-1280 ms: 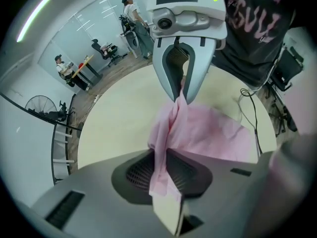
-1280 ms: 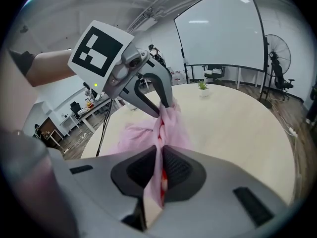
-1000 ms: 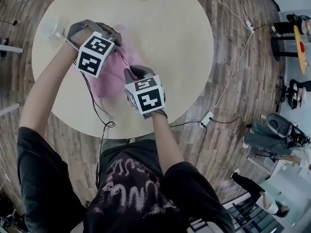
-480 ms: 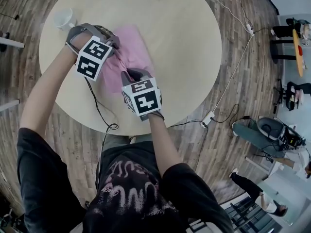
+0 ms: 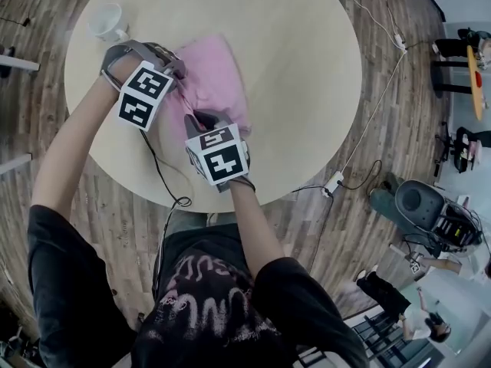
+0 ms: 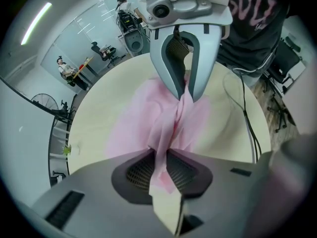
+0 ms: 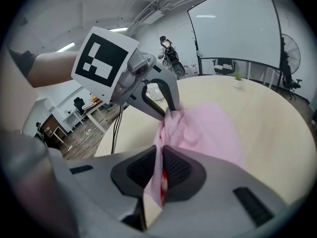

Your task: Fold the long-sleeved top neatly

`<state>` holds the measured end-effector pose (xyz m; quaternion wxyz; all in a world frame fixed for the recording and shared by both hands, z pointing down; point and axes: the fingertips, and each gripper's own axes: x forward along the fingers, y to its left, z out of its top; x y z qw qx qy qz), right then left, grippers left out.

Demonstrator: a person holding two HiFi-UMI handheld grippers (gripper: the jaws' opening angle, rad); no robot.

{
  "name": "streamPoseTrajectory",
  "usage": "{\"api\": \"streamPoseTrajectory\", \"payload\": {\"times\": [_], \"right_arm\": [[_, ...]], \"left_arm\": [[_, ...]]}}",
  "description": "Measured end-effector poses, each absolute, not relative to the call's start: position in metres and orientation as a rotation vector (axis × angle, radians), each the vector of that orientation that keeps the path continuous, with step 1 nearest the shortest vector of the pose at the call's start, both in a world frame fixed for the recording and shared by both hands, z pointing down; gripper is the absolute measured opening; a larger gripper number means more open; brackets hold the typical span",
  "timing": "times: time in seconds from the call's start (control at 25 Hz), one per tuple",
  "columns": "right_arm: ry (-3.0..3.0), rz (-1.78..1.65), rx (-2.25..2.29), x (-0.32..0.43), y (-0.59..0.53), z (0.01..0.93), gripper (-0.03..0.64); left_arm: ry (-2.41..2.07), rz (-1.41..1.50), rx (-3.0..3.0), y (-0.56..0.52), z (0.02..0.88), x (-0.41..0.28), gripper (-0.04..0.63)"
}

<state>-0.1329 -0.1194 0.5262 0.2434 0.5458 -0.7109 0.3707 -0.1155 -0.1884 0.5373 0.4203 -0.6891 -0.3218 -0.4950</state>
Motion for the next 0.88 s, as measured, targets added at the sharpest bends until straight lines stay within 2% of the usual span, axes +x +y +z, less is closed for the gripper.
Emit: {"api": "streamPoseTrajectory", "payload": {"times": [0.2,0.36,0.56,0.88], "right_arm": [[-1.943,1.031,1.469,-0.146,-0.127,0.538,0.038],[-1.942,1.023,1.460,-0.150,-0.129,0.544,0.046],[-1.974,1.009,1.430,-0.163,-0.130,0.541,0.105],[-2.025,1.018,1.370,-0.190,-0.126,0.538,0.136]], "left_arm": [[-0.796,-1.239,-1.737,-0.196,0.548,-0.124,0.088],[-0.768,-1.233,-1.758,-0.201,0.552,-0.130,0.119],[-0.738,-1.279,-1.770,-0.211,0.551,-0.147,0.173],[-0.673,-1.352,-1.809,-0.219,0.545,-0.179,0.175]]}}
